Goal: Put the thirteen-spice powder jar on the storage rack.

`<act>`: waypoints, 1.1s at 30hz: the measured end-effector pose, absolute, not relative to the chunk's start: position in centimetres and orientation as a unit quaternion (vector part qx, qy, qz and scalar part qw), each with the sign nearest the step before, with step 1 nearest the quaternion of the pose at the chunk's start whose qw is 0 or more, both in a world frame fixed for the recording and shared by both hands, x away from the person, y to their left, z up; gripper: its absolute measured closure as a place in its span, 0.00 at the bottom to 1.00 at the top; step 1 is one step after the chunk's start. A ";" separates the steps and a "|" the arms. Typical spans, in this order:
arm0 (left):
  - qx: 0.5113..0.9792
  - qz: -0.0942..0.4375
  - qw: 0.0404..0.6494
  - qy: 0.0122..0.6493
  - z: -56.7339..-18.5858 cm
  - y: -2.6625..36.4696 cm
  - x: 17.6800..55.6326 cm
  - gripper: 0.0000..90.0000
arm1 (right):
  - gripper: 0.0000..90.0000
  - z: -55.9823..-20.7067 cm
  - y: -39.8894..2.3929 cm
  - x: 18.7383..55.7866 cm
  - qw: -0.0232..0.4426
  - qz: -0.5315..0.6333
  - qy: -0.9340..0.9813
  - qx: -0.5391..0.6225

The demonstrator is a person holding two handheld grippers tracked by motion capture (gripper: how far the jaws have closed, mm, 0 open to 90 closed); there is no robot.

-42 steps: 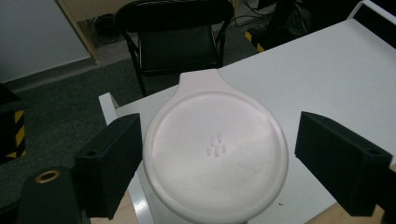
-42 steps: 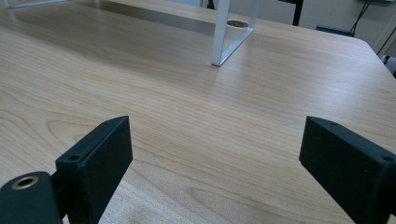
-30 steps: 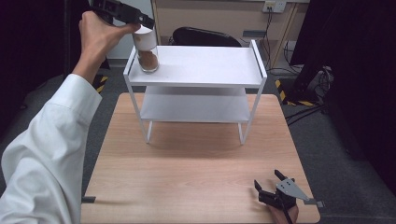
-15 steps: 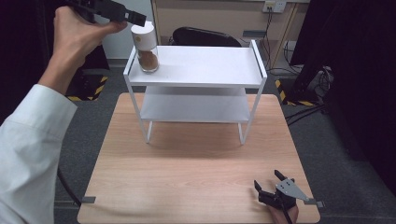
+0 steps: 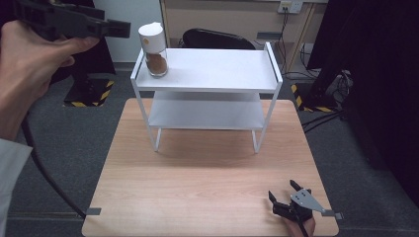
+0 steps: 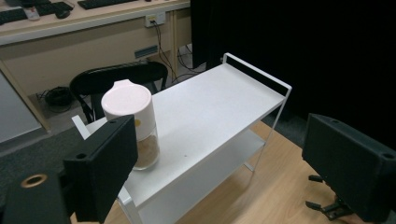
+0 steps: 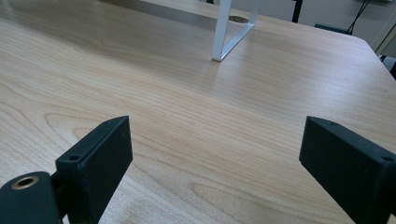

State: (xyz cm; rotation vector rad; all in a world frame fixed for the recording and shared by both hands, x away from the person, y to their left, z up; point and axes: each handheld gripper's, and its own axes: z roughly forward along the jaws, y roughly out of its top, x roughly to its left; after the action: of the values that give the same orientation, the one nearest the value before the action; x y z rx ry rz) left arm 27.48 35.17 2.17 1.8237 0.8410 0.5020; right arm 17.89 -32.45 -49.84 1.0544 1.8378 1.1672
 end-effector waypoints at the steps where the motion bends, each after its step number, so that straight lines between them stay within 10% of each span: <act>1: 0.758 0.209 0.511 0.349 2.2 35.2 27.5 0.11 | 0.10 -49.8 -32.4 17.9 0.353 0.451 0.711 0.408; 33: 0.748 0.192 0.566 0.289 -7.2 43.7 23.3 0.10 | 0.11 -49.6 -31.4 18.0 0.364 0.426 0.725 0.400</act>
State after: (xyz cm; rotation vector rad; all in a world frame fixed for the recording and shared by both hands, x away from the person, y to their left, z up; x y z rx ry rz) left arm 23.31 43.69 -7.18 1.7579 0.6790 0.4508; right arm 17.96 -31.43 -49.60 1.0285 1.8663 1.0953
